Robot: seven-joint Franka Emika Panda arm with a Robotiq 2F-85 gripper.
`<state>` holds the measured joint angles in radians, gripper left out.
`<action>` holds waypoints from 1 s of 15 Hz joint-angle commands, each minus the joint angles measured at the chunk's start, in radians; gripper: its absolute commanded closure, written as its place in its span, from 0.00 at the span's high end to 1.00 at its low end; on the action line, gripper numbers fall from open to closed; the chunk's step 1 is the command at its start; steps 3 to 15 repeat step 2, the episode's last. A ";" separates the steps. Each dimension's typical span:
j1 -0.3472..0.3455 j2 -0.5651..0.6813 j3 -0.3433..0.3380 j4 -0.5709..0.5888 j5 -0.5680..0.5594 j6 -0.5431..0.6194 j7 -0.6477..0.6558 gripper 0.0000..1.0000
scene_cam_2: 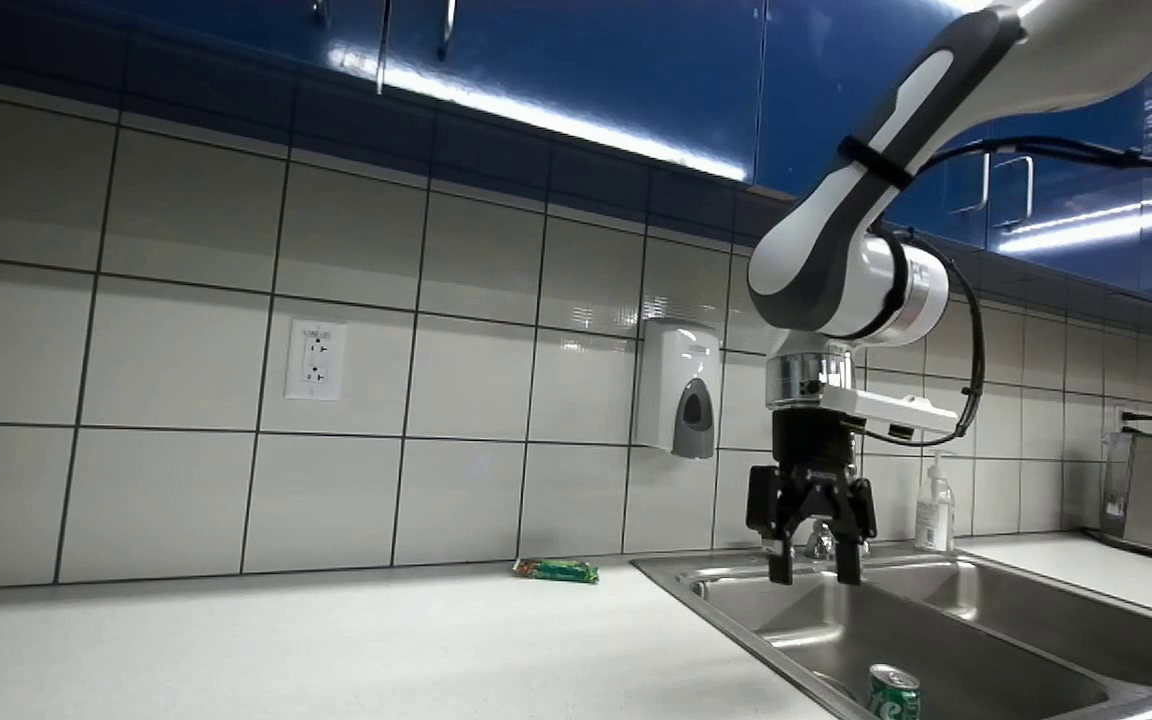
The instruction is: Put the can into the sink
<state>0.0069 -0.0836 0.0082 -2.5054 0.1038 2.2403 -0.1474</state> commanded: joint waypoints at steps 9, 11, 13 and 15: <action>0.024 -0.041 0.005 -0.039 0.010 -0.037 0.003 1.00; 0.024 -0.041 0.005 -0.039 0.010 -0.037 0.003 1.00; 0.024 -0.041 0.005 -0.039 0.010 -0.037 0.003 1.00; 0.024 -0.041 0.005 -0.039 0.010 -0.037 0.003 1.00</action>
